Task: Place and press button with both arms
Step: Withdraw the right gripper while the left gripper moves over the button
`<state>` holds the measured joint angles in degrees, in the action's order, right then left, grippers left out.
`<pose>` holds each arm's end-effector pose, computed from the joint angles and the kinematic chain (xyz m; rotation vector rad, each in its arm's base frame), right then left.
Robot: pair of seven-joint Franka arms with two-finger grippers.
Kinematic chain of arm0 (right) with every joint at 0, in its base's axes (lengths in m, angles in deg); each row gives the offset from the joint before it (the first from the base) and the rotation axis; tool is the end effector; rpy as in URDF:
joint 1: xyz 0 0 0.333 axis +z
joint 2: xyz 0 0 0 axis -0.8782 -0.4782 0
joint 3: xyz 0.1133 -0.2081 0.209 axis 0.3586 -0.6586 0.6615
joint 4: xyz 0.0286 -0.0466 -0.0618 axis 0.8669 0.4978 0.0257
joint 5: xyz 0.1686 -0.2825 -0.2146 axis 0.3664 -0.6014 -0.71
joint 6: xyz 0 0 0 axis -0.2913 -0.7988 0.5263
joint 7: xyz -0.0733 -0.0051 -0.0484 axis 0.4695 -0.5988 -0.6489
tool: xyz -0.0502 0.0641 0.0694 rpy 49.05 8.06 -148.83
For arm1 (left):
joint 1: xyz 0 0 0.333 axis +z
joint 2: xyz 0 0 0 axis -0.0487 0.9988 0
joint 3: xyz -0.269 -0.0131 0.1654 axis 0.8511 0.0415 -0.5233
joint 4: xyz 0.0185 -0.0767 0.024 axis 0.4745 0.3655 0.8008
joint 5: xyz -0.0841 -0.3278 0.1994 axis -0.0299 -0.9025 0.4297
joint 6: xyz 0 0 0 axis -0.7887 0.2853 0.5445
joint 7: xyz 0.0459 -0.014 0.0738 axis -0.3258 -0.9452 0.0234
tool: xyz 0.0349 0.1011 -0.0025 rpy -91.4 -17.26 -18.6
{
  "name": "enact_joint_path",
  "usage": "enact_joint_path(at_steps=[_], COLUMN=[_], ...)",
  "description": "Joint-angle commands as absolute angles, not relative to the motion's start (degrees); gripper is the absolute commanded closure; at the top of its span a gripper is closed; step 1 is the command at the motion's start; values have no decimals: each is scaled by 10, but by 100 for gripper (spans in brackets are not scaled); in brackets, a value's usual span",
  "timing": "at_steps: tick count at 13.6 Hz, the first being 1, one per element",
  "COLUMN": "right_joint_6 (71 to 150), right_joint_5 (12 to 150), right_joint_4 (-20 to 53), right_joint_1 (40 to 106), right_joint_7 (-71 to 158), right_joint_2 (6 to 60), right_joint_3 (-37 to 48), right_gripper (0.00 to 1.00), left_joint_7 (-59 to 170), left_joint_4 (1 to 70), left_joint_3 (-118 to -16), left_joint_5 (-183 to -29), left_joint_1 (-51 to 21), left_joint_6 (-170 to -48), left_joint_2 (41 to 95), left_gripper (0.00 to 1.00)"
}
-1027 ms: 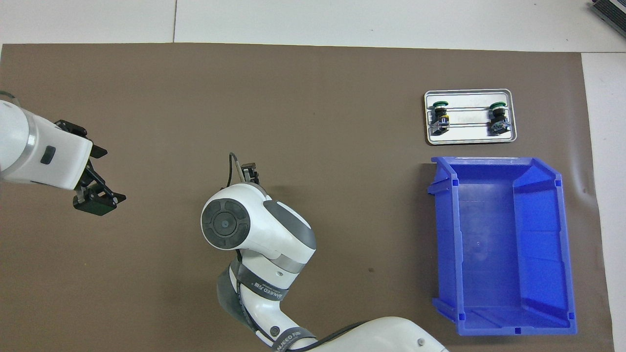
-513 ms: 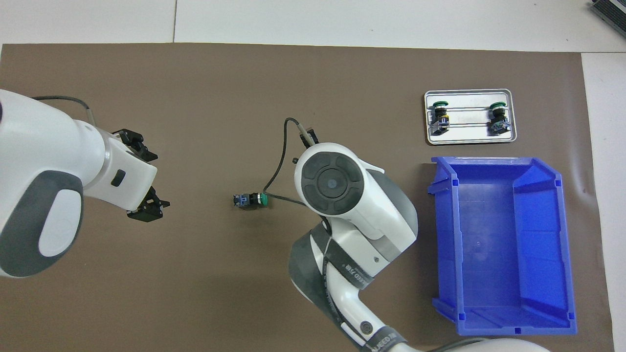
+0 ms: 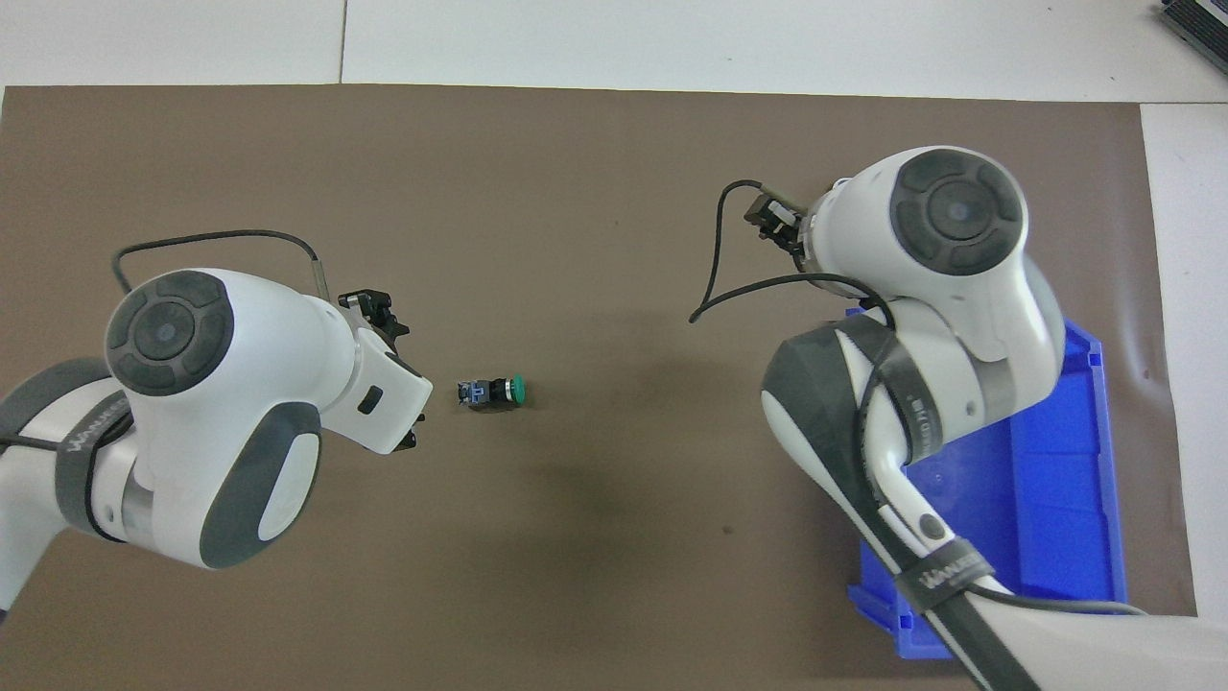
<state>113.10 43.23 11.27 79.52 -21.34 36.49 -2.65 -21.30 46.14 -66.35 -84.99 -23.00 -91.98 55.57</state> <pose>0.6135 0.1865 0.4807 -2.9571 0.9739 -0.3256 0.4953 -0.2236 0.4556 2.3278 -2.0486 0.1523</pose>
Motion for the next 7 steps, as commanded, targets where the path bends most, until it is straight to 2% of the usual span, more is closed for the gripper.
enact_joint_path(at_steps=[1,4,7], right_joint_6=[1088,1031,967], right_joint_5=[482,490,490], right_joint_4=[132,131,119], right_joint_1=[723,674,654], right_joint_7=[-57,52,137], right_joint_2=[415,447,479], right_joint_3=[-19,-19,-25], right_gripper=[0,0,0], left_joint_7=[-211,-210,-207], left_joint_4=[489,514,519], left_joint_3=[-673,-673,-673], left_joint_5=[-855,-855,-855], left_joint_1=[-256,-263,-276], left_joint_6=[-986,-1036,-1065], left_joint_2=[571,578,604], left_gripper=[0,0,0])
